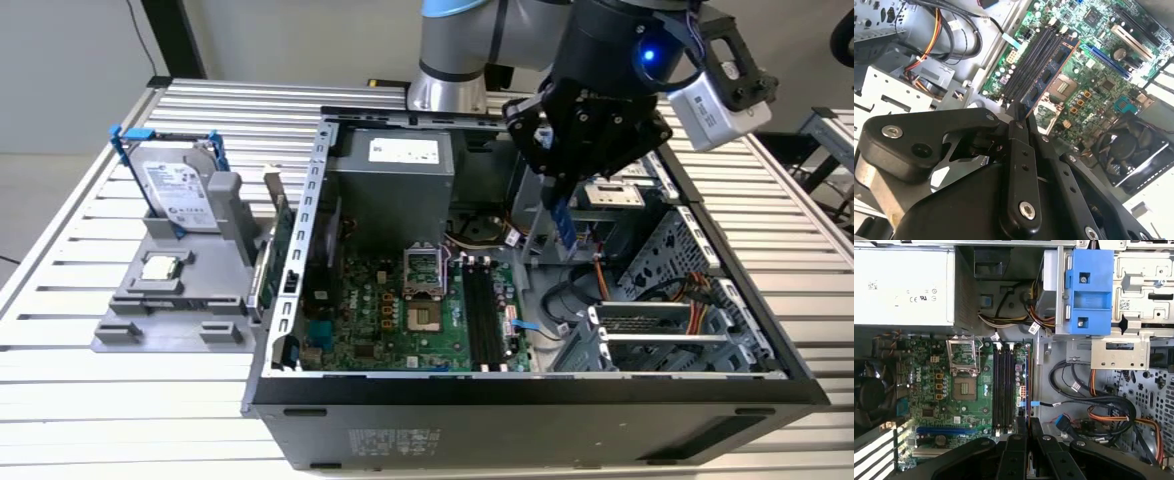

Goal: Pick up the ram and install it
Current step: 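Insert the ram into the slot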

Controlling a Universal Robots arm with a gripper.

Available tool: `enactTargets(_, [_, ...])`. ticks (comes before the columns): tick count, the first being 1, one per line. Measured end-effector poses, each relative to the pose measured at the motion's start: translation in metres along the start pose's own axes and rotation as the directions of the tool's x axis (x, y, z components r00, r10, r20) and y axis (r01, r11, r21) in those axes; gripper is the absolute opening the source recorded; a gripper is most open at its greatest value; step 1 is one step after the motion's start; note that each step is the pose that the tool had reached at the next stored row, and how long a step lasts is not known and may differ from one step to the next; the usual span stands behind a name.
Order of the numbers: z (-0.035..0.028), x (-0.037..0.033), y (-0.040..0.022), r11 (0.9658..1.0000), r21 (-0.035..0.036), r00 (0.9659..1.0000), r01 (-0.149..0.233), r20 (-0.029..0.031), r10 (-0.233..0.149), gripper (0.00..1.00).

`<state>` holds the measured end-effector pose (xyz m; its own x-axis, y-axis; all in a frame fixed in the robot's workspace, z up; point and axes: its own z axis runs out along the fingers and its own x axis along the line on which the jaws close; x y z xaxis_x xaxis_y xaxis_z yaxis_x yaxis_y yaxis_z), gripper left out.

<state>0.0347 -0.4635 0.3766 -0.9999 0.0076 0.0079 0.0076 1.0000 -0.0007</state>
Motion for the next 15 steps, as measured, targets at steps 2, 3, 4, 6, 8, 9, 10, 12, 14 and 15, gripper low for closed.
enactTargets(2, [0.0036,0.0,0.0,1.0,0.0,1.0,0.0,0.0,0.0,0.0])
enactTargets(3, [0.0054,-0.0001,0.0,1.0,-0.0001,1.0,0.0,0.0,0.0,0.0])
enactTargets(4, [0.0072,-0.0001,0.0,1.0,-0.0001,1.0,0.0,0.0,0.0,0.0])
enactTargets(6, [0.0105,-0.0001,0.0,1.0,0.0,1.0,0.0,0.0,0.0,0.0])
enactTargets(8, [0.0119,-0.0001,0.0001,1.0,0.0,1.0,0.0,-0.0001,0.0,0.0])
enactTargets(9, [0.0119,-0.0001,0.0001,1.0,0.0001,1.0,0.0,-0.0001,0.0,0.0])
enactTargets(10, [0.0119,-0.0001,0.0,1.0,0.0002,1.0,0.0,-0.0001,0.0,0.0])
enactTargets(12, [0.012,-0.0001,0.0,1.0,0.0001,1.0,0.0,-0.0001,0.0,0.0])
enactTargets(14, [0.0121,-0.0001,0.0,1.0,0.0,1.0,0.0,0.0,0.0,0.0])
enactTargets(15, [0.0121,-0.0001,0.0,1.0,0.0,1.0,0.0,0.0,0.0,0.0])
